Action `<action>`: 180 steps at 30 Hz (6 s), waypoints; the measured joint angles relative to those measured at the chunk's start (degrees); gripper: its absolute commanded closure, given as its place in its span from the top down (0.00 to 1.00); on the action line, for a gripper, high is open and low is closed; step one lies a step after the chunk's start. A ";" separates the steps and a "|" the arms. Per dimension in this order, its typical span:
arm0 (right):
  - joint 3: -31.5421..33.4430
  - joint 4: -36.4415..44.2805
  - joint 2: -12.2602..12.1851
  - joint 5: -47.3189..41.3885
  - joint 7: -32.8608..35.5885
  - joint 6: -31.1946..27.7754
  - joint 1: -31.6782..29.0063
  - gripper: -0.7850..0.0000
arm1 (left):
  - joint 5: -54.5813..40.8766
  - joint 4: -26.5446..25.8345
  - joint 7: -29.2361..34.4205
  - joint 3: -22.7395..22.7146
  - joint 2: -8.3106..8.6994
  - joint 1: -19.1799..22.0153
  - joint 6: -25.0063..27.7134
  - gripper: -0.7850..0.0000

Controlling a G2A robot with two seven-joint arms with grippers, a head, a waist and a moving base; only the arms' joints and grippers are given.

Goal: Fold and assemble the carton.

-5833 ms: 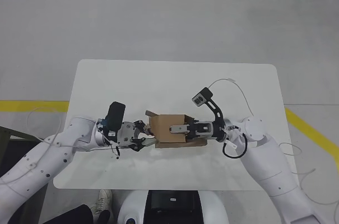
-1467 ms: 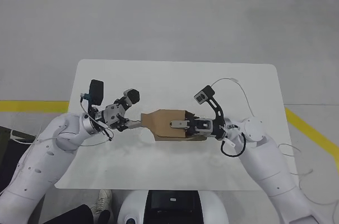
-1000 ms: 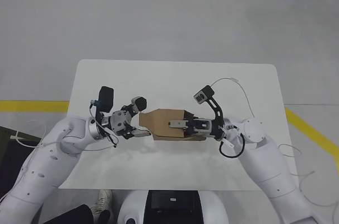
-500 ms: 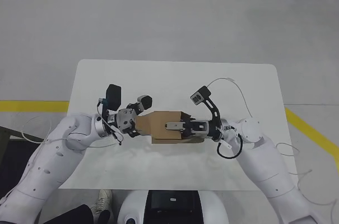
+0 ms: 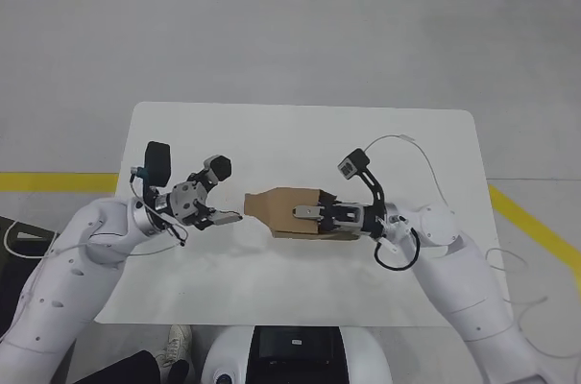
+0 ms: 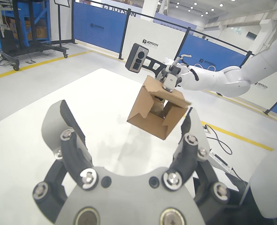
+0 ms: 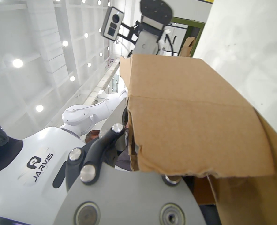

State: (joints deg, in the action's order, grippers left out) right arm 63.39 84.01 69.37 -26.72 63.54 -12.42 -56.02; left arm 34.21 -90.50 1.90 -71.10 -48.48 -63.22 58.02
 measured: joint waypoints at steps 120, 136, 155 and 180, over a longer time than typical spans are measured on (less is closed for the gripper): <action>-7.13 4.34 1.61 -6.31 1.16 -0.12 4.36 0.00 | -2.07 -2.17 7.52 -1.77 -3.57 -1.72 -0.56 1.00; -7.10 4.27 1.75 -6.20 1.38 0.21 4.36 0.00 | -2.24 -2.84 7.96 -1.73 -3.91 -1.77 -0.11 1.00; -7.08 3.96 1.92 -6.21 1.87 -0.03 4.38 0.00 | -2.23 -3.17 8.24 -1.92 -4.21 -1.92 -0.01 1.00; -6.64 -10.11 1.62 0.10 3.89 -1.63 6.18 0.00 | 11.95 -3.73 10.27 -4.99 -3.04 -3.58 -0.01 1.00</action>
State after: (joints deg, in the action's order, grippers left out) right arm 56.75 73.90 70.98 -26.62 67.43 -14.05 -49.84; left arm 46.17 -94.23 12.17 -76.09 -51.52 -66.80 58.00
